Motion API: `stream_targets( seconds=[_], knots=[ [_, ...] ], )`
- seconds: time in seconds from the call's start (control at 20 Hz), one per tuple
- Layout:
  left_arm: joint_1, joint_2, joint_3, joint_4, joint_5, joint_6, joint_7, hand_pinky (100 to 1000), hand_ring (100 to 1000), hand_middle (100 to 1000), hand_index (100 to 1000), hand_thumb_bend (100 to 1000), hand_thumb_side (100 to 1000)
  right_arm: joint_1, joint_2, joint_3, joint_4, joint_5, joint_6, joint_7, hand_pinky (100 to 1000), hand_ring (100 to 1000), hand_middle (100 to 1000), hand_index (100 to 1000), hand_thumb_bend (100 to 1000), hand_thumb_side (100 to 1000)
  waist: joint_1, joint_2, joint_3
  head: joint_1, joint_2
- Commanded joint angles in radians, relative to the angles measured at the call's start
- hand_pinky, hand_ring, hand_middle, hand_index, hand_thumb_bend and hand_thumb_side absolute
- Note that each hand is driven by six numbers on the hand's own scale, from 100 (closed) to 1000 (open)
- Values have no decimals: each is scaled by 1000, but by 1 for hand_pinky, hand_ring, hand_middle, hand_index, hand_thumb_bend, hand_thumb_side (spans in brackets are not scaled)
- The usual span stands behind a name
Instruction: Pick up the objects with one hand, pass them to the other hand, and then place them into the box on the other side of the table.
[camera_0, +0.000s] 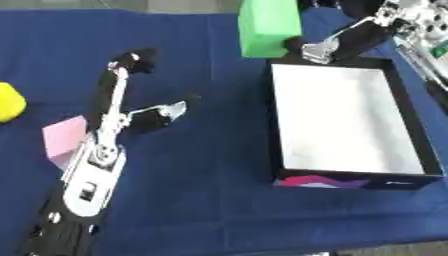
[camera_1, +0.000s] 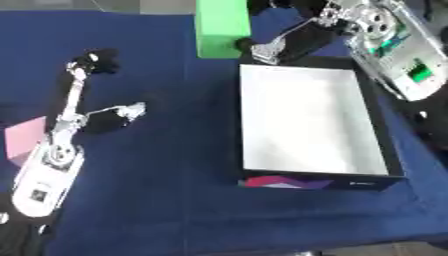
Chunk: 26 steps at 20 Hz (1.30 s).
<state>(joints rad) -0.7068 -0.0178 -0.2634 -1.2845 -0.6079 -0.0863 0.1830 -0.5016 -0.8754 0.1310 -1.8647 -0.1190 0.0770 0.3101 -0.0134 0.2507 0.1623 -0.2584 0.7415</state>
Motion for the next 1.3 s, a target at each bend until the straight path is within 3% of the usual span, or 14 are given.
stream_targets(
  seconds=[0.05,0.8,1.05,1.3],
  knots=[
    [-7,18,8,-26,5,3,5,797,654,613,812,751,391,26,-42,-44,-29,4,3,-24,806,741,327,642,217,100,13,-41,-5,-6,1],
    [31,42,7,-12,-3,-1,12,801,660,620,815,750,410,201,-38,-114,-12,161,-39,-85,817,758,342,634,283,100,21,-47,-32,-41,-12],
    [35,47,5,-11,-5,-4,12,802,661,622,815,750,412,224,-38,-122,32,236,-55,-77,823,775,357,632,322,100,21,-46,-32,-44,-13],
    [40,51,3,-7,-3,-6,8,804,664,626,815,749,419,235,-38,-132,95,316,-61,-89,818,778,426,647,375,100,20,-47,-32,-50,-12]
  ],
)
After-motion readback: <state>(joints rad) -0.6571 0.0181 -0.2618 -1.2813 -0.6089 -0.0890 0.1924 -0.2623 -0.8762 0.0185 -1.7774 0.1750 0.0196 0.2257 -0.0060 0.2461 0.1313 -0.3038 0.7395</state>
